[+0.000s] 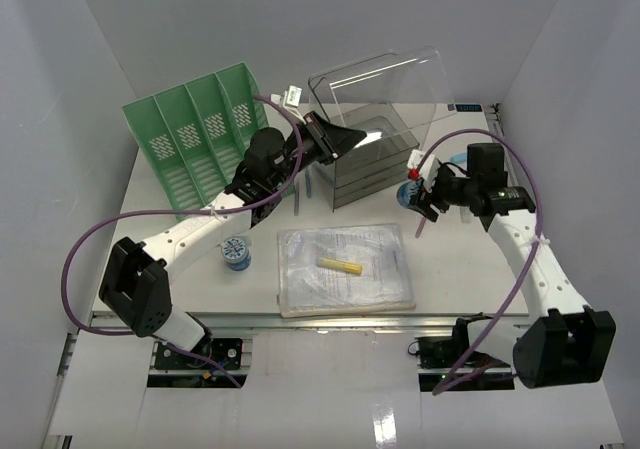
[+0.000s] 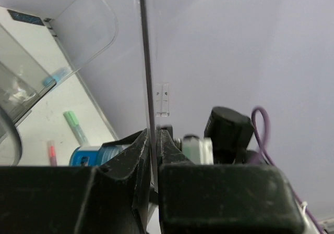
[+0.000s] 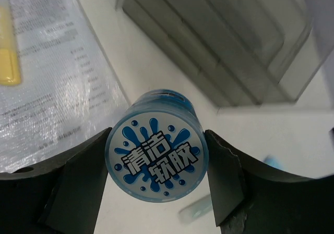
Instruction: Organize the desk
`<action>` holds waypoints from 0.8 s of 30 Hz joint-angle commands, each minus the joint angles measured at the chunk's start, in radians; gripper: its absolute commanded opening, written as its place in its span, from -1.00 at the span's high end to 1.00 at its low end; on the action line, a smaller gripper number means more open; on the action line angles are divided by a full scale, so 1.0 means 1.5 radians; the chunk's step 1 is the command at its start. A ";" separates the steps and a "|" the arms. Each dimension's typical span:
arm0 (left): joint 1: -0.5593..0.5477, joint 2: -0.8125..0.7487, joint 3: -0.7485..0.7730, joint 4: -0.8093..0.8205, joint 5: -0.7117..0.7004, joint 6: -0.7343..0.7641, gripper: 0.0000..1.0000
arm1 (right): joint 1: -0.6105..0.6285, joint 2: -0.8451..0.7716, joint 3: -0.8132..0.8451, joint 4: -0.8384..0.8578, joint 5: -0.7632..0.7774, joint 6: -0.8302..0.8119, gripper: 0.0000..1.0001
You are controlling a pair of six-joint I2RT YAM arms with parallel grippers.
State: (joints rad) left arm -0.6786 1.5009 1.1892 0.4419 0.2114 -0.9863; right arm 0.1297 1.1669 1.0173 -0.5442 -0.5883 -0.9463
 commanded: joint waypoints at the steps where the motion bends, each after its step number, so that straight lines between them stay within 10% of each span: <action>1: 0.012 -0.005 0.056 0.033 -0.015 -0.036 0.91 | 0.104 -0.061 -0.007 0.122 -0.001 -0.144 0.85; 24: 0.026 0.031 0.131 0.016 -0.065 -0.104 0.91 | 0.167 0.034 -0.179 0.803 0.253 0.111 0.85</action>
State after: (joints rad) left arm -0.6605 1.5511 1.3268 0.4252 0.1760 -1.1496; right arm 0.3746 1.1938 0.7832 0.3106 -0.2829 -0.8604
